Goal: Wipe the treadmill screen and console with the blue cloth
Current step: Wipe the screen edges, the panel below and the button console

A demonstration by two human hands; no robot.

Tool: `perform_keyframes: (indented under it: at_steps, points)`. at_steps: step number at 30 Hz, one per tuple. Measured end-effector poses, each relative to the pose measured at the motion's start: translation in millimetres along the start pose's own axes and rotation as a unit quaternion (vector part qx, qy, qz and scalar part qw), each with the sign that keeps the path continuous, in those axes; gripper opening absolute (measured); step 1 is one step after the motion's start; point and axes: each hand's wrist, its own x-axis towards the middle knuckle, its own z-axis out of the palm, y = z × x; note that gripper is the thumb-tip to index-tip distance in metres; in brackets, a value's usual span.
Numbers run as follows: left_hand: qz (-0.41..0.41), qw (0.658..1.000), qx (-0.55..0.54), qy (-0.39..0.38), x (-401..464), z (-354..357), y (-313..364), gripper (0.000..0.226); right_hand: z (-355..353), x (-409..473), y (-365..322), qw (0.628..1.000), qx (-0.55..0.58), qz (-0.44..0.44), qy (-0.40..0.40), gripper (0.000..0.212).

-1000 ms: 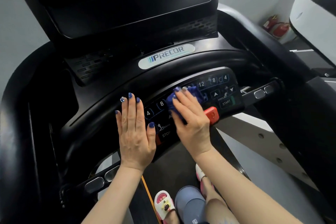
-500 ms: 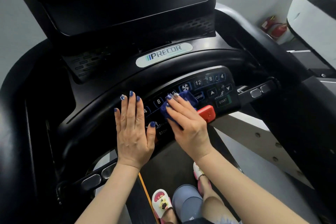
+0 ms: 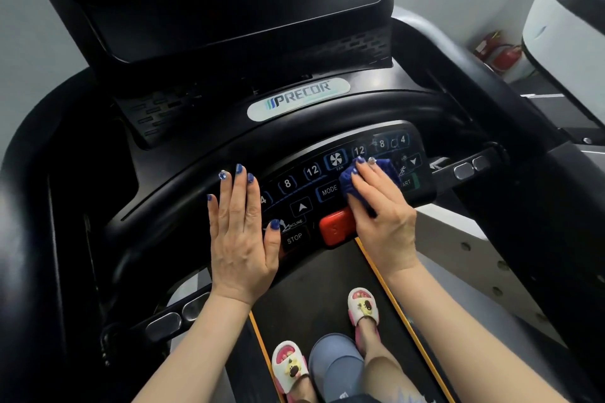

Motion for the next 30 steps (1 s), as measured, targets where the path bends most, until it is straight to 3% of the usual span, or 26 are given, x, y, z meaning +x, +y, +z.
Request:
perform_keyframes:
  at_steps: [4, 9, 12, 19, 24, 30]
  points:
    - [0.002, 1.0, 0.003, 0.001, -0.4, 0.8, 0.0, 0.063, -1.8, -3.1, 1.6, 0.999, 0.017, -0.047, -0.02, 0.029]
    - [-0.003, 1.0, 0.006, 0.004, 0.4, 0.7, 0.7, 0.062, 12.0, 20.2, -8.2, 0.999, 0.01, 0.009, 0.037, 0.029]
    - [-0.002, 1.0, 0.007, 0.007, 1.2, 0.1, 0.5, 0.061, 14.2, 15.6, -15.6, 0.999, 0.031, 0.029, 0.032, 0.03]
    - [0.005, 1.0, 0.021, 0.013, -2.6, 2.1, 15.8, 0.064, 8.6, 2.2, -4.6, 1.0, 0.002, 0.0, 0.021, 0.031]
    - [0.01, 0.999, 0.053, 0.005, -3.6, 6.4, 16.5, 0.064, 31.8, 18.5, -32.0, 0.998, 0.011, -0.042, 0.043, 0.019]
    - [0.011, 0.998, 0.056, -0.004, -5.7, 7.5, 17.3, 0.063, 20.1, 5.3, -16.8, 0.997, 0.019, -0.075, -0.017, 0.017]
